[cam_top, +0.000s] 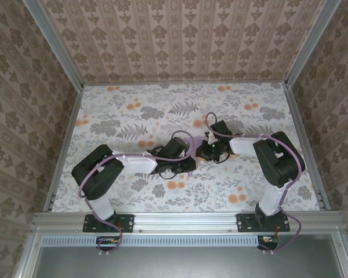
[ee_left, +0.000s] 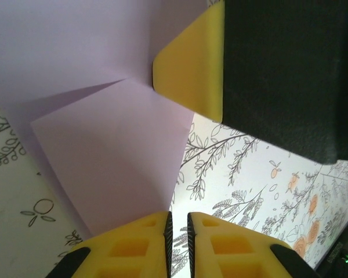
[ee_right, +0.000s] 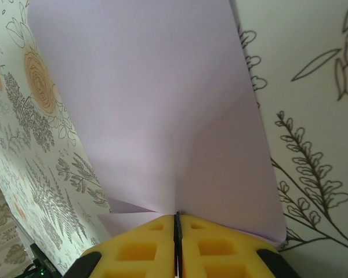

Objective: Fold a paper plane with a square sheet of paper (pick it up from the middle)
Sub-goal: Third fold the triangle at the center of the table.

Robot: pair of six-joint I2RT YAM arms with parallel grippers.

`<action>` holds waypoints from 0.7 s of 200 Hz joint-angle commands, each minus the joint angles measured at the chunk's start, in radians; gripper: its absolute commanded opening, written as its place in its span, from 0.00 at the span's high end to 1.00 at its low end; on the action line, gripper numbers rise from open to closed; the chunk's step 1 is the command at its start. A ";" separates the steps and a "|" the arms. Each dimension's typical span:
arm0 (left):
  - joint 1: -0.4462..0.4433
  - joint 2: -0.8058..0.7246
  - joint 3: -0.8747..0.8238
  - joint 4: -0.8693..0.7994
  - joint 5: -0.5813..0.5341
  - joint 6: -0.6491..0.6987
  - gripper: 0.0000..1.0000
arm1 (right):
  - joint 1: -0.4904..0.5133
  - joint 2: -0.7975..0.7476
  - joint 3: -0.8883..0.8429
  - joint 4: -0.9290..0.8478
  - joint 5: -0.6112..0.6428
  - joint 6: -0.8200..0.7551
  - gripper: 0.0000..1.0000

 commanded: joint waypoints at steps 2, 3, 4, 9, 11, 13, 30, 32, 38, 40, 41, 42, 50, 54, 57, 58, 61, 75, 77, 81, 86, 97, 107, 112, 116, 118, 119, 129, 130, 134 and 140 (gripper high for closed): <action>-0.012 0.020 -0.024 0.046 0.021 -0.039 0.83 | 0.003 0.039 -0.031 -0.086 0.082 0.015 0.88; -0.013 0.020 -0.025 0.047 0.021 -0.039 0.83 | 0.002 0.040 -0.031 -0.087 0.082 0.015 0.88; -0.013 0.021 -0.026 0.048 0.021 -0.039 0.83 | 0.002 0.040 -0.031 -0.087 0.082 0.014 0.88; -0.015 0.021 -0.029 0.049 0.022 -0.042 0.83 | 0.002 0.041 -0.031 -0.088 0.082 0.015 0.88; -0.016 0.022 -0.029 0.048 0.021 -0.042 0.83 | 0.002 0.041 -0.030 -0.088 0.082 0.014 0.88; -0.016 0.022 -0.029 0.049 0.020 -0.042 0.83 | 0.002 0.041 -0.031 -0.088 0.082 0.014 0.88; -0.019 0.022 -0.040 0.054 0.016 -0.049 0.83 | 0.002 0.043 -0.029 -0.090 0.082 0.013 0.88; -0.019 0.022 -0.041 0.054 0.016 -0.050 0.83 | 0.003 0.043 -0.029 -0.090 0.082 0.013 0.88; -0.019 0.022 -0.044 0.056 0.016 -0.050 0.83 | 0.003 0.043 -0.029 -0.091 0.083 0.011 0.88; -0.020 0.022 -0.046 0.057 0.014 -0.052 0.83 | 0.003 0.042 -0.029 -0.092 0.082 0.012 0.88; -0.020 0.022 -0.047 0.057 0.015 -0.053 0.83 | 0.003 0.043 -0.029 -0.092 0.082 0.012 0.88; -0.020 0.022 -0.048 0.057 0.015 -0.052 0.83 | 0.003 0.043 -0.029 -0.091 0.083 0.012 0.88; -0.020 0.022 -0.052 0.059 0.014 -0.053 0.83 | 0.002 0.043 -0.028 -0.093 0.083 0.011 0.88; -0.021 0.022 -0.052 0.060 0.015 -0.055 0.83 | 0.003 0.042 -0.028 -0.094 0.084 0.011 0.88; -0.021 0.022 -0.054 0.059 0.013 -0.056 0.83 | 0.003 0.043 -0.027 -0.095 0.085 0.010 0.88; -0.021 0.021 -0.054 0.059 0.013 -0.056 0.83 | 0.003 0.042 -0.027 -0.096 0.085 0.009 0.88; -0.022 0.023 -0.056 0.060 0.013 -0.056 0.83 | 0.002 0.043 -0.026 -0.097 0.084 0.009 0.88; -0.026 0.023 -0.062 0.060 0.013 -0.062 0.83 | 0.003 0.043 -0.026 -0.098 0.087 0.009 0.88; -0.027 0.023 -0.064 0.060 0.013 -0.063 0.83 | 0.002 0.043 -0.026 -0.098 0.087 0.009 0.88; -0.030 0.024 -0.067 0.059 0.013 -0.064 0.83 | 0.003 0.043 -0.027 -0.100 0.088 0.009 0.88; -0.033 0.024 -0.068 0.057 0.013 -0.065 0.83 | 0.002 0.041 -0.027 -0.101 0.092 0.009 0.88; -0.037 0.025 -0.075 0.059 0.016 -0.066 0.83 | 0.002 0.039 -0.029 -0.104 0.096 0.009 0.88; -0.041 0.027 -0.077 0.059 0.018 -0.069 0.83 | 0.002 0.035 -0.030 -0.105 0.096 0.011 0.88; -0.044 0.029 -0.080 0.059 0.019 -0.070 0.83 | 0.002 0.033 -0.029 -0.106 0.096 0.011 0.88; -0.048 0.029 -0.080 0.058 0.019 -0.072 0.83 | 0.002 0.033 -0.031 -0.106 0.099 0.011 0.88; -0.048 0.029 -0.081 0.058 0.019 -0.072 0.83 | 0.002 0.033 -0.031 -0.106 0.099 0.011 0.88; -0.049 0.029 -0.081 0.059 0.019 -0.072 0.83 | 0.002 0.032 -0.031 -0.107 0.100 0.012 0.88; -0.053 0.031 -0.089 0.054 0.016 -0.077 0.84 | 0.002 0.031 -0.033 -0.106 0.103 0.014 0.88; -0.053 0.031 -0.089 0.054 0.016 -0.078 0.84 | 0.002 0.031 -0.033 -0.106 0.102 0.014 0.88; -0.053 0.030 -0.092 0.052 0.013 -0.080 0.84 | 0.002 0.029 -0.034 -0.105 0.105 0.016 0.88; -0.054 0.029 -0.099 0.048 0.007 -0.084 0.84 | 0.003 0.029 -0.036 -0.103 0.106 0.018 0.88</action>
